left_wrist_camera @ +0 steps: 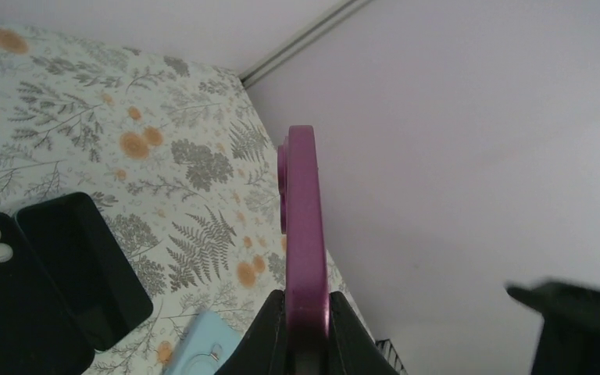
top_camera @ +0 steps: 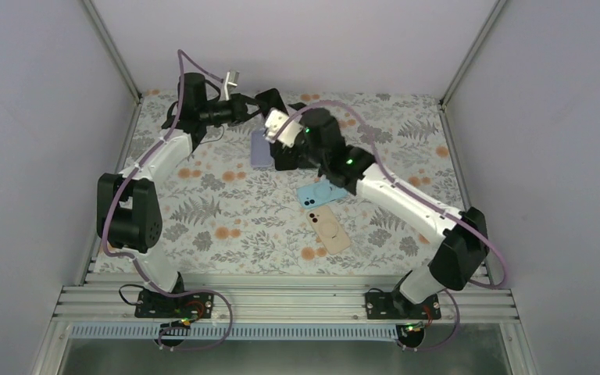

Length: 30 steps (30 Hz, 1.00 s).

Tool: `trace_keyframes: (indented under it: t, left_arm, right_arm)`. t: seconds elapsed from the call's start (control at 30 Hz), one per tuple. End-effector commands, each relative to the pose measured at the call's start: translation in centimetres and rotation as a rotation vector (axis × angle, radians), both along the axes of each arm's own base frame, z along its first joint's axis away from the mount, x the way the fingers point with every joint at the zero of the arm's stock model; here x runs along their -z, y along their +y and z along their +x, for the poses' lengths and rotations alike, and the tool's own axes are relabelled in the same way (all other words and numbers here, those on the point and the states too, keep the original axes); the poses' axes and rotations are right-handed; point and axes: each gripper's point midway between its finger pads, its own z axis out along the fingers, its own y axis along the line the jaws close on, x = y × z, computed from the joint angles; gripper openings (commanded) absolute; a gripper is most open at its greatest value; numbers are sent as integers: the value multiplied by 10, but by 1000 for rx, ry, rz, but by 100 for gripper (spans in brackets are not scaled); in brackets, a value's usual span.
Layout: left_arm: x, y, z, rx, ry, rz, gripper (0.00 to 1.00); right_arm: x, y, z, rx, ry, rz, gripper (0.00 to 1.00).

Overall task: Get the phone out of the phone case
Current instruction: Place the phone at the center of the board.

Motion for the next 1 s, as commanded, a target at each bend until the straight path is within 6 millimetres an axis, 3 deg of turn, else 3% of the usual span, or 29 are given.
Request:
trace_keyframes:
  t: [0.0, 0.2, 0.37, 0.47, 0.63, 0.77, 0.97]
  left_arm:
    - [-32, -6, -13, 116, -206, 5, 2]
    - [-35, -11, -25, 202, -273, -27, 2]
    - [-46, -16, -39, 259, -330, -80, 2]
    - [-49, -23, -51, 303, -353, -106, 2]
    - [-52, -31, -58, 331, -360, -114, 2]
    - [-53, -40, -65, 364, -368, -122, 2]
    - [-52, -54, -74, 399, -387, -102, 2]
  right_arm:
    - [-13, -9, -22, -161, 315, 211, 99]
    - [-29, -39, -16, -250, 555, 401, 96]
    - [-1, -63, -6, -293, 861, 526, 78]
    - [8, -72, -4, -313, 968, 597, 72]
    - [1, -70, -16, -398, 1044, 663, 73]
    - [11, -67, -18, -414, 1117, 695, 72]
    - [19, -63, -15, -418, 1180, 721, 52]
